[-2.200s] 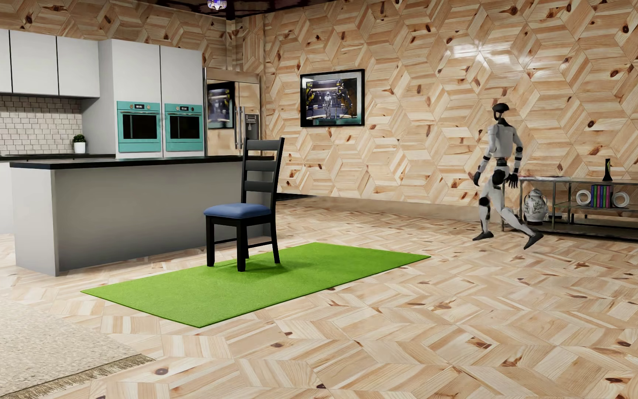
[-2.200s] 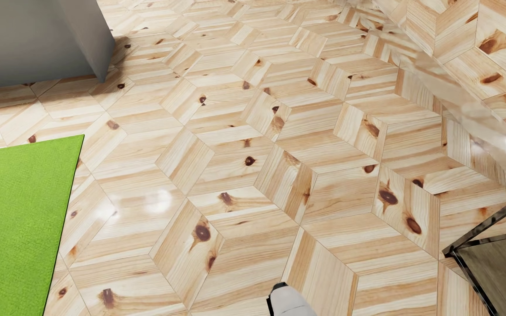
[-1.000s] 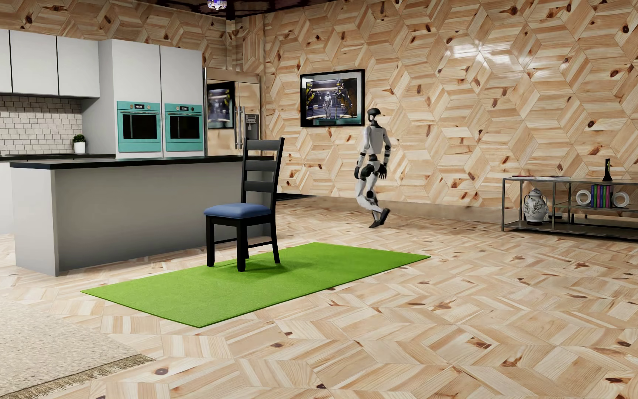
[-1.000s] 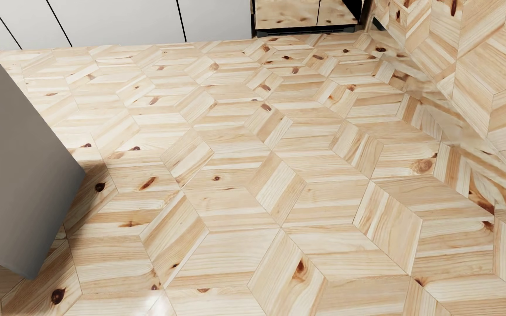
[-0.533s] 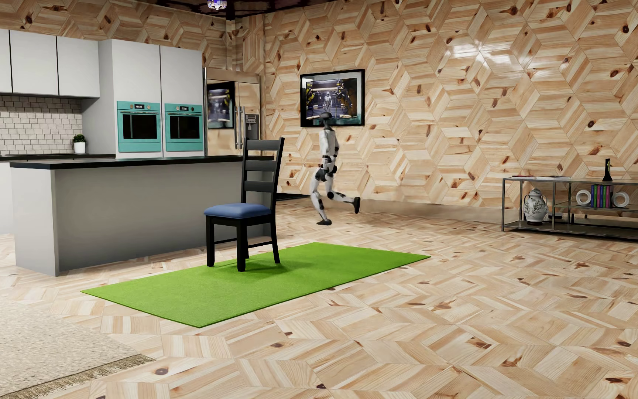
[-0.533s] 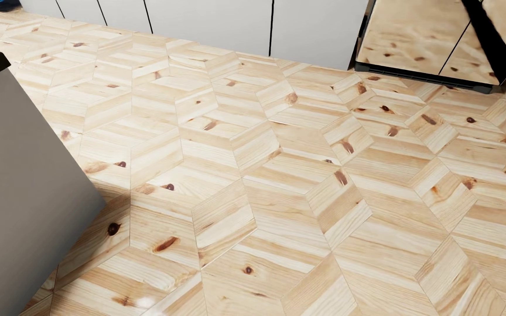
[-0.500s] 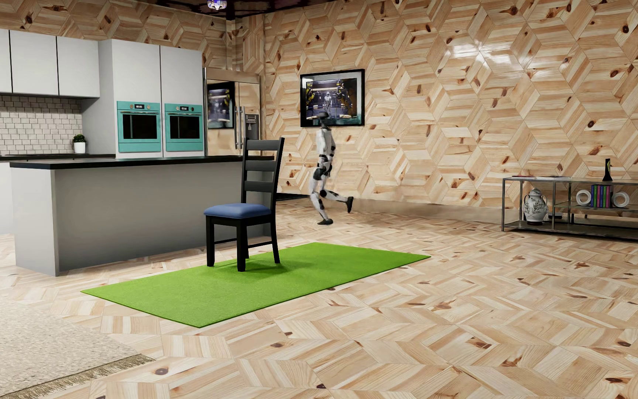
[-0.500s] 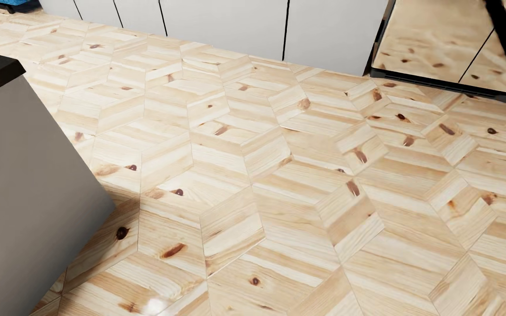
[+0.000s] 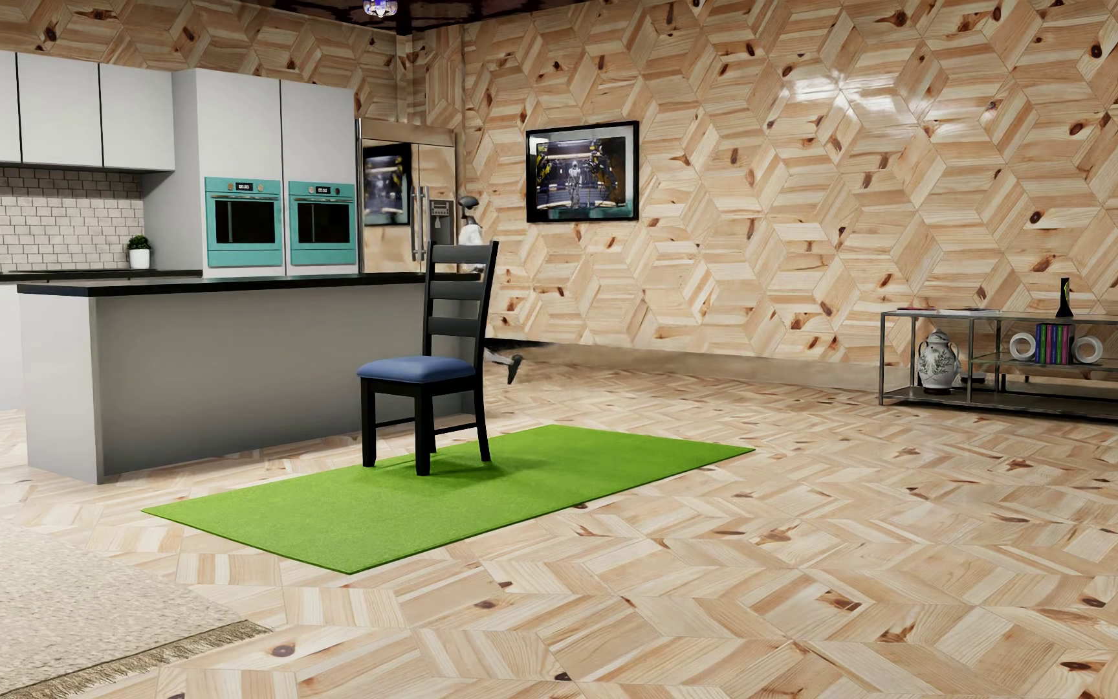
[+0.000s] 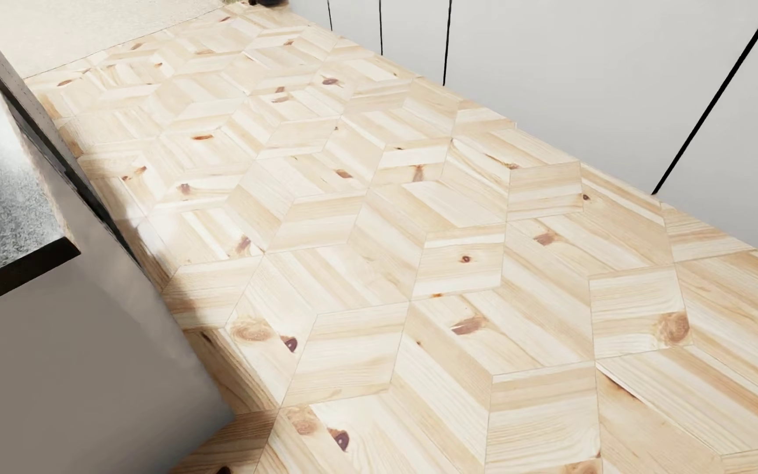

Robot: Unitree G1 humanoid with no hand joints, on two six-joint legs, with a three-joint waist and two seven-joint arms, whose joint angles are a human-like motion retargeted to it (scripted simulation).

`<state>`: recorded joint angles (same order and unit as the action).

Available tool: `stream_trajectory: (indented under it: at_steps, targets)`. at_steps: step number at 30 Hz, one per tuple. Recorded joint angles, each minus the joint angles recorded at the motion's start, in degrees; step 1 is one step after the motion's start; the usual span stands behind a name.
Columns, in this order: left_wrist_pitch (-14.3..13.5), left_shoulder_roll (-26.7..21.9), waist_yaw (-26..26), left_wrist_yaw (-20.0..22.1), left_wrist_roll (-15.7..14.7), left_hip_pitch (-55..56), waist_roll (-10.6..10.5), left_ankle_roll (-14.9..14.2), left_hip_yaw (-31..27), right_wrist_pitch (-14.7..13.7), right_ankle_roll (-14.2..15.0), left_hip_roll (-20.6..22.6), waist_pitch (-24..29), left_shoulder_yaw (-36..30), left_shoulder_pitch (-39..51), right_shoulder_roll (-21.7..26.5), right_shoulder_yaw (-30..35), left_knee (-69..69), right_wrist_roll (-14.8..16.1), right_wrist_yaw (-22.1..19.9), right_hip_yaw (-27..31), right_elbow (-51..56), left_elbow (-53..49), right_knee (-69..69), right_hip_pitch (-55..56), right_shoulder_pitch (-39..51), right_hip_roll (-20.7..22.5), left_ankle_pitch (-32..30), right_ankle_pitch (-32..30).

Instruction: Circle the counter

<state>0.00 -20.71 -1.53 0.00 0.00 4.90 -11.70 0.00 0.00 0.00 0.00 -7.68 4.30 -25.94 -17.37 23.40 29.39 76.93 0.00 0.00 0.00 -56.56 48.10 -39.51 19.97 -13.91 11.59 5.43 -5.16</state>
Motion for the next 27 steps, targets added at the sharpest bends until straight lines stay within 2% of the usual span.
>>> stream_trajectory:
  at_steps: [1,2,4,6,7,8,9,10,11,12,13,14,15,16,17,18,19,20,21,22,23,24,25,26,27]
  targets:
    - [0.0,-0.7,3.4,0.0,0.0,5.6,1.6,0.0,0.0,0.0,0.0,1.4,0.7,-0.8,-1.2,1.0,0.3,0.4,0.0,0.0,0.0,2.6,1.5,3.9,-8.1,1.6,-0.5,7.9,4.2]
    - [0.0,-1.5,7.1,0.0,0.0,9.6,2.9,0.0,0.0,0.0,0.0,2.2,1.7,-1.2,-2.5,2.2,0.0,-4.5,0.0,0.0,0.0,6.3,2.7,8.2,-16.5,2.6,-1.4,11.3,8.7]
    - [0.0,-2.9,13.1,0.0,0.0,17.8,4.9,0.0,0.0,0.0,0.0,2.0,1.7,0.5,-4.9,2.9,-3.6,-21.3,0.0,0.0,0.0,10.0,4.6,14.6,-28.4,6.8,-3.5,10.8,17.8]
    - [0.0,-3.5,17.8,0.0,0.0,22.4,5.3,0.0,0.0,0.0,0.0,0.1,0.6,1.9,-6.0,4.0,-5.7,-42.7,0.0,0.0,0.0,13.9,6.7,16.8,-35.8,12.0,-4.8,7.5,24.5]
    - [0.0,-3.8,19.5,0.0,0.0,24.4,5.3,0.0,0.0,0.0,0.0,-1.1,-0.1,2.7,-6.7,4.4,-6.5,-48.4,0.0,0.0,0.0,15.4,7.6,16.4,-38.5,14.0,-5.4,7.9,25.6]
    - [0.0,-4.0,21.3,0.0,0.0,26.2,5.8,0.0,0.0,0.0,0.0,-2.0,0.0,3.3,-7.3,4.5,-7.7,-47.9,0.0,0.0,0.0,17.1,8.4,15.3,-41.3,14.9,-7.1,8.6,24.9]
    - [0.0,-4.0,23.0,0.0,0.0,27.3,6.5,0.0,0.0,0.0,0.0,-2.1,0.3,3.4,-7.9,4.1,-8.8,-43.1,0.0,0.0,0.0,18.3,9.5,12.5,-43.5,14.7,-9.3,8.1,21.8]
    - [0.0,-3.8,23.6,0.0,0.0,28.2,7.6,0.0,0.0,0.0,0.0,-1.3,-0.4,3.2,-8.4,2.9,-9.7,-36.9,0.0,0.0,0.0,18.8,11.1,6.9,-43.7,13.5,-11.0,5.9,15.2]
    - [0.0,-3.6,22.9,0.0,0.0,28.7,9.1,0.0,0.0,0.0,0.0,0.4,-1.1,2.6,-8.4,1.4,-9.9,-30.8,0.0,0.0,0.0,18.1,13.1,-2.2,-41.3,11.7,-12.3,3.3,5.2]
    - [0.0,-3.2,20.9,0.0,0.0,26.0,10.4,0.0,0.0,0.0,0.0,3.3,-0.3,2.2,-7.9,0.1,-9.3,-26.9,0.0,0.0,0.0,16.9,14.2,-14.3,-37.4,9.6,-13.2,3.7,-4.4]
    - [0.0,-2.6,18.4,0.0,0.0,21.0,10.9,0.0,0.0,0.0,0.0,6.3,1.3,2.6,-7.2,-0.4,-7.4,-26.6,0.0,0.0,0.0,15.6,13.3,-27.1,-32.3,7.9,-13.2,6.0,-7.5]
    - [0.0,-1.8,15.6,0.0,0.0,15.6,10.6,0.0,0.0,0.0,0.0,7.8,2.0,3.0,-6.6,-1.3,-4.4,-28.3,0.0,0.0,0.0,12.9,11.4,-36.9,-25.8,7.0,-12.0,7.7,-3.6]
    - [0.0,-1.0,12.5,0.0,0.0,9.6,9.6,0.0,0.0,0.0,0.0,7.9,2.1,3.9,-5.9,-2.7,-3.7,-32.0,0.0,0.0,0.0,9.8,8.3,-41.0,-18.6,5.3,-9.8,8.3,0.2]
    - [0.0,-0.3,8.7,0.0,0.0,3.5,8.1,0.0,0.0,0.0,0.0,7.5,2.0,5.2,-5.4,-3.7,-4.2,-36.2,0.0,0.0,0.0,7.5,4.1,-38.3,-12.4,2.5,-7.5,8.3,0.2]
    - [0.0,0.0,4.8,0.0,0.0,-2.6,7.2,0.0,0.0,0.0,0.0,7.2,2.0,6.2,-4.9,-3.8,-2.1,-40.4,0.0,0.0,0.0,5.4,-0.6,-29.9,-7.6,-0.1,-6.3,8.3,-3.1]
    - [0.0,-0.1,1.3,0.0,0.0,-7.8,6.4,0.0,0.0,0.0,0.0,6.3,1.9,6.6,-3.9,-3.6,-0.1,-43.7,0.0,0.0,0.0,3.5,-5.4,-17.9,-3.6,-2.6,-5.5,8.6,-7.3]
    - [0.0,-0.4,-1.5,0.0,0.0,-12.0,6.1,0.0,0.0,0.0,0.0,5.5,1.7,6.8,-2.0,-3.4,1.1,-45.8,0.0,0.0,0.0,1.8,-9.6,-5.2,-0.4,-4.8,-5.7,9.3,-7.6]
    - [0.0,-1.0,-3.9,0.0,0.0,-15.2,6.5,0.0,0.0,0.0,0.0,5.2,1.4,6.9,0.5,-2.9,4.3,-47.0,0.0,0.0,0.0,0.0,-13.3,5.6,2.1,-6.1,-6.7,10.8,0.6]
    - [0.0,-1.7,-6.0,0.0,0.0,-18.2,6.9,0.0,0.0,0.0,0.0,4.8,1.1,7.3,2.9,-2.2,8.9,-47.3,0.0,0.0,0.0,-1.4,-16.1,11.6,3.8,-7.3,-7.8,12.7,15.1]
    - [0.0,-2.0,-8.3,0.0,0.0,-21.0,7.1,0.0,0.0,0.0,0.0,4.2,0.9,8.6,4.7,-1.7,10.7,-46.9,0.0,0.0,0.0,-2.0,-18.4,12.4,5.8,-9.0,-9.3,14.4,25.0]
    - [0.0,-1.9,-10.3,0.0,0.0,-23.8,7.0,0.0,0.0,0.0,0.0,3.4,1.3,10.2,5.7,-1.4,12.1,-46.3,0.0,0.0,0.0,-2.9,-19.5,12.0,7.7,-10.4,-10.4,14.2,24.5]
    - [0.0,-1.4,-11.5,0.0,0.0,-26.1,6.3,0.0,0.0,0.0,0.0,1.9,1.4,11.8,5.5,-1.3,12.9,-44.4,0.0,0.0,0.0,-4.0,-19.8,10.8,9.4,-11.4,-9.8,10.8,15.5]
    - [0.0,-0.8,-11.9,0.0,0.0,-25.8,5.3,0.0,0.0,0.0,0.0,0.1,0.3,12.9,4.6,-1.5,12.5,-40.1,0.0,0.0,0.0,-5.1,-19.1,8.0,11.0,-12.3,-8.2,4.0,2.5]
    - [0.0,0.0,-10.7,0.0,0.0,-23.8,3.6,0.0,0.0,0.0,0.0,-1.8,-0.8,13.0,3.4,-1.9,12.3,-33.0,0.0,0.0,0.0,-6.2,-17.1,4.5,11.3,-12.8,-5.4,-5.1,-7.0]
    - [0.0,0.8,-8.4,0.0,0.0,-21.1,2.0,0.0,0.0,0.0,0.0,-3.2,-0.4,11.8,2.3,-1.8,13.0,-23.2,0.0,0.0,0.0,-6.6,-13.9,0.7,9.3,-12.5,-2.2,-12.7,-9.1]
